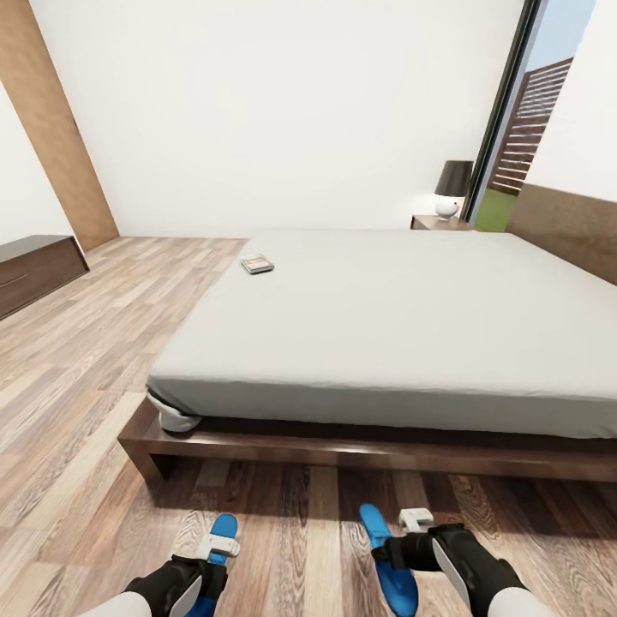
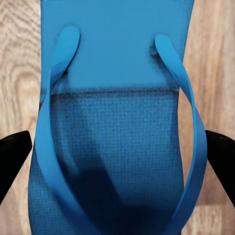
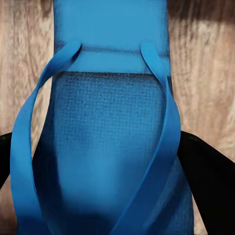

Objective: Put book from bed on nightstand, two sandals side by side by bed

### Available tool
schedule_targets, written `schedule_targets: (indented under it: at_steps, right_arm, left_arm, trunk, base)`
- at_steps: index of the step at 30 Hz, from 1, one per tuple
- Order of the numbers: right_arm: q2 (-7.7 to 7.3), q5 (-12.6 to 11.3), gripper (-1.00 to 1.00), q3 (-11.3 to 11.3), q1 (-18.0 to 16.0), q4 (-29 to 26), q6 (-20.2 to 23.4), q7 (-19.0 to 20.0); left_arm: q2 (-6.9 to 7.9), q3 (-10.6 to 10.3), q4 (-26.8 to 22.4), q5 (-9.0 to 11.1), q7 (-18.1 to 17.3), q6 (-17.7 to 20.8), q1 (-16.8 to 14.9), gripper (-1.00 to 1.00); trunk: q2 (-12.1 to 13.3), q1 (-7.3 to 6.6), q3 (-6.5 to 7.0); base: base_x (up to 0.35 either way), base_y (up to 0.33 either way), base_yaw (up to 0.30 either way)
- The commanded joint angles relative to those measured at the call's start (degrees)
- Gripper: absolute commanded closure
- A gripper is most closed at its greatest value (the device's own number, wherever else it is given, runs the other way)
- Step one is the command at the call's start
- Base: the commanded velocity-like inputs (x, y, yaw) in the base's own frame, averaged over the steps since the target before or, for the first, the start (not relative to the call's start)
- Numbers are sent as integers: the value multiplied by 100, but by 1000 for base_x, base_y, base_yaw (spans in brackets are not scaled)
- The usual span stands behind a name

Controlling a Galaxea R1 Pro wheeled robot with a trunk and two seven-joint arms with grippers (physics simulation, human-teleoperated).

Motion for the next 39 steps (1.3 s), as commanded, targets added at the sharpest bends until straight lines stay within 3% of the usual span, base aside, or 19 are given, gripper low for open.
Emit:
schedule_targets:
  at_steps: [1,5,11,15,21,28,35,39]
  right_arm:
    - [-10,20,100,31,-1,-32,22,83]
    - [-20,18,100,42,7,-253,198,339]
    - [-17,41,100,49,91,-1152,867,434]
    - [-17,50,100,47,153,-1376,1033,442]
    - [-22,59,100,39,187,-1511,1098,379]
    - [-31,63,100,24,317,-1557,1103,50]
    - [-158,54,100,0,544,-1554,1063,-113]
    - [-257,40,100,-200,656,-1559,1038,-154]
  left_arm:
    - [1,-37,-12,22,15,33,0,100]
    - [1,-38,-8,20,14,33,0,100]
    - [1,-41,-8,20,19,-2,0,100]
    - [1,-38,-6,20,16,-20,0,100]
    - [1,-40,-6,20,14,-27,0,100]
    - [1,-44,-6,20,13,-17,0,100]
    - [1,-61,-6,18,20,26,-1,100]
    - [1,-73,-7,7,27,50,-6,100]
  trunk:
    - [-2,-1,-5]
    - [-2,-1,-5]
    - [-2,-1,-5]
    - [-2,-1,-5]
    - [-2,-1,-5]
    - [-2,-1,-5]
    - [-2,-1,-5]
    - [-2,-1,-5]
  base:
    - [0,0,0]
    - [0,0,0]
    - [0,0,0]
    - [0,0,0]
    - [0,0,0]
    - [46,13,0]
    - [86,32,0]
    - [16,6,0]
